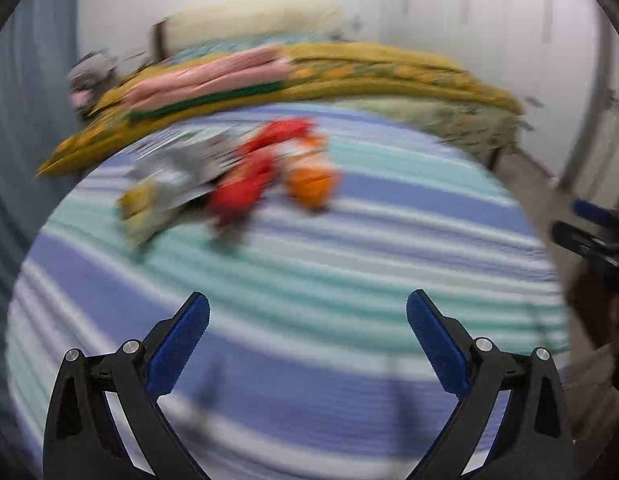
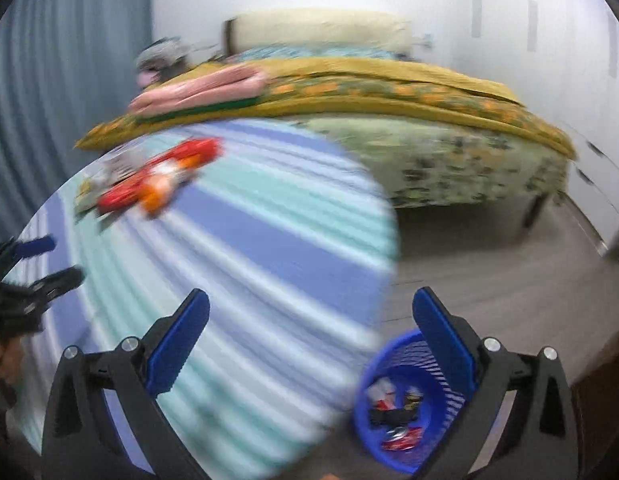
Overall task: Collect trash
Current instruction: 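Return both tools to the table above the remaining trash, then grasp the yellow chip bag with the left tool while the right tool grasps the orange-and-white snack bag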
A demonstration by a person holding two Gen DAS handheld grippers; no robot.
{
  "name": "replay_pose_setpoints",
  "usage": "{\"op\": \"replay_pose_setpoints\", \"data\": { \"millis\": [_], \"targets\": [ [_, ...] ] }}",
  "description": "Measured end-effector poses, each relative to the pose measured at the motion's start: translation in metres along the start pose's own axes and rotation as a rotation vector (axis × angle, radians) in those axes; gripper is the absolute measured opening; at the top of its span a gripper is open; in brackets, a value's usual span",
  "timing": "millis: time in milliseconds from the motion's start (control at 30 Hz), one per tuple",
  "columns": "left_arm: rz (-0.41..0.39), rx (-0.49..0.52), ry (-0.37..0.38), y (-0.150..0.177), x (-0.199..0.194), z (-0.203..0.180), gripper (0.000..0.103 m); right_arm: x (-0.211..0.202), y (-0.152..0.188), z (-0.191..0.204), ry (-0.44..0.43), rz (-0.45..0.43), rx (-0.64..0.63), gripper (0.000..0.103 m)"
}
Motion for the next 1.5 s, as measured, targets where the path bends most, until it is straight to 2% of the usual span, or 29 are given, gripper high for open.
{"op": "replay_pose_setpoints", "data": {
  "millis": [133,267,400,467,567,667,833,933,1033,1200,1300,1367,1433,1500],
  "targets": [
    [0.062,-0.026,-0.064,0.012,0.010,0.058,0.098,0.022,-0.004,0.073,-0.054,0.070,-0.120,0.098],
    [0.112,-0.016,-0.121,0.019,0.021,0.092,0.098,0.050,-0.013,0.121,-0.065,0.134,-0.206,0.098],
    [0.129,-0.020,-0.058,0.021,0.025,0.100,0.098,0.082,-0.024,0.152,-0.081,0.184,-0.238,0.098],
    [0.133,-0.011,-0.037,0.021,0.027,0.100,0.098,0.093,-0.023,0.158,-0.090,0.210,-0.243,0.098],
    [0.143,0.002,0.016,0.020,0.031,0.105,0.099,0.098,-0.025,0.160,-0.121,0.203,-0.209,0.098],
    [0.140,0.063,0.039,0.013,0.034,0.105,0.099,0.099,-0.025,0.160,-0.140,0.207,-0.194,0.098],
    [0.073,0.183,-0.002,-0.028,0.044,0.126,0.099,0.099,-0.025,0.161,-0.140,0.207,-0.194,0.098],
    [0.067,0.247,0.042,-0.056,0.054,0.127,0.098,0.099,-0.025,0.161,-0.141,0.207,-0.193,0.098],
    [0.070,0.296,0.055,-0.077,0.072,0.130,0.099,0.099,-0.025,0.161,-0.141,0.207,-0.193,0.098],
    [0.111,0.307,0.070,-0.089,0.100,0.140,0.099,0.100,-0.025,0.161,-0.141,0.207,-0.193,0.098],
    [0.122,0.302,0.114,-0.088,0.105,0.139,0.098,0.100,-0.025,0.161,-0.142,0.207,-0.193,0.098],
    [0.113,0.307,0.135,-0.087,0.103,0.137,0.086,0.100,-0.025,0.161,-0.142,0.207,-0.193,0.098],
    [0.108,0.303,0.160,-0.084,0.098,0.135,0.061,0.100,-0.025,0.161,-0.142,0.208,-0.193,0.098],
    [0.115,0.280,0.150,-0.080,0.092,0.135,0.054,0.100,-0.025,0.161,-0.142,0.208,-0.193,0.098]
  ]
}}
Point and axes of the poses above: each gripper's, at about its wrist camera, not at the fingertips, and x roughly the way its jaws point, z to its left, y to its underside, the point moved 7 cm from there along x, roughly the way its jaws point, and after that the axes turned 5 degrees about z, right-handed, at the moved point
